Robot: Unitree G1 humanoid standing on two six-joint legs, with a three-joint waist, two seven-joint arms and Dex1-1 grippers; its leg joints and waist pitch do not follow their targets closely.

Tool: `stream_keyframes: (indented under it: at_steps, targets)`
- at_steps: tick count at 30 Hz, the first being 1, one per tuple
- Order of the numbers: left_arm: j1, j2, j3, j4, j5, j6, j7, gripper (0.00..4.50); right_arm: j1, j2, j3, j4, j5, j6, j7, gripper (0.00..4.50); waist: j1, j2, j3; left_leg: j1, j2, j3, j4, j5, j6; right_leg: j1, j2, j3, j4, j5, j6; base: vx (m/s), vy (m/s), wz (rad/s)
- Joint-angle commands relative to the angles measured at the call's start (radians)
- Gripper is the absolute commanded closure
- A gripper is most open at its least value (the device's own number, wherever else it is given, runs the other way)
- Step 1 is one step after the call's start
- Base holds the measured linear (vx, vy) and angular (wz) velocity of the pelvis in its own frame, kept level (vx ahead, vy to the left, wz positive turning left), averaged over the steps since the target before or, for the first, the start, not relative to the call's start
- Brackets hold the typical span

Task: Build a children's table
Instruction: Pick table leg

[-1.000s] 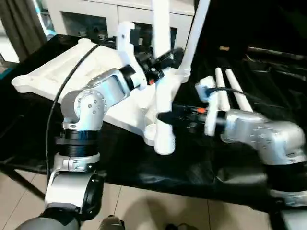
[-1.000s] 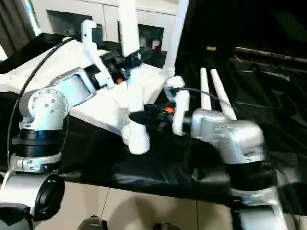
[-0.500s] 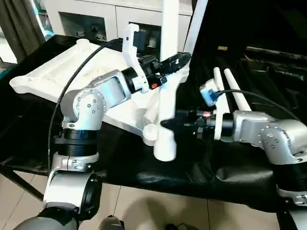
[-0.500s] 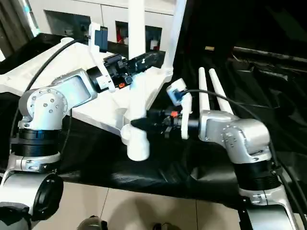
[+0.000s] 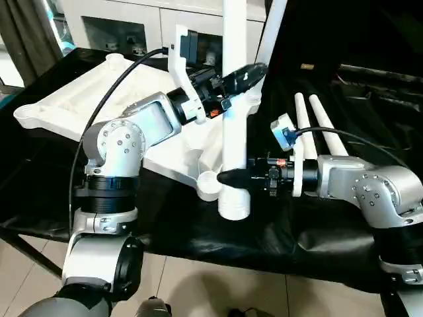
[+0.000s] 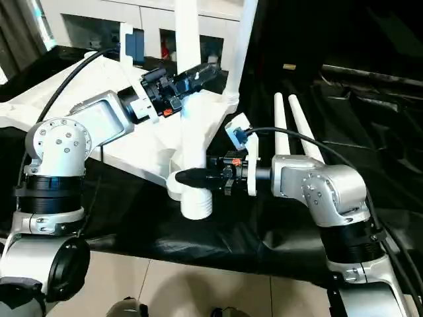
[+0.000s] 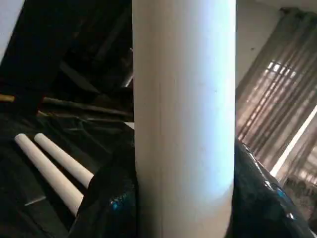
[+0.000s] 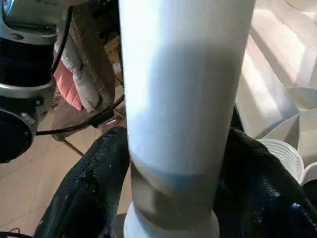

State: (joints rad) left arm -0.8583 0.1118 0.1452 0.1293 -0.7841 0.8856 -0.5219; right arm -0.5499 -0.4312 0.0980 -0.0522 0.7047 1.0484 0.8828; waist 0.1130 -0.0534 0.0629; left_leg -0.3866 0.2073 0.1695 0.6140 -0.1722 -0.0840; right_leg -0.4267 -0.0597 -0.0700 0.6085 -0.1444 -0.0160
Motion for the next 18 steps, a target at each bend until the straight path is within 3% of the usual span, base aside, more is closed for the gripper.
stream_keyframes:
  at_steps: [1,8,18]
  targets:
    - [-0.023,-0.002,-0.008,-0.015,-0.005,0.01,-0.02,2.76,0.004,-0.001,0.0,0.006,0.004,0.009,0.005,1.58,0.001,-0.004,-0.08,0.012,0.011,0.0,-0.064,-0.15,-0.012,0.064,-0.064,0.034,-0.085,-0.39,-0.056,0.0,0.0,0.0]
    - [-0.017,0.0,-0.029,-0.023,-0.01,0.019,-0.031,2.76,0.007,0.002,0.004,0.01,0.0,0.001,0.004,1.58,0.001,0.001,-0.081,0.013,0.012,-0.001,-0.065,-0.15,-0.015,0.064,-0.064,0.035,-0.083,-0.373,-0.063,0.0,0.0,0.0]
    - [-0.024,0.003,-0.035,-0.016,-0.004,0.022,-0.041,2.76,0.012,0.003,0.006,0.006,-0.001,-0.001,0.006,2.38,0.001,0.003,-0.08,0.013,0.012,-0.001,-0.065,-0.159,-0.017,0.067,-0.064,0.035,-0.083,-0.362,-0.076,0.0,0.0,0.0]
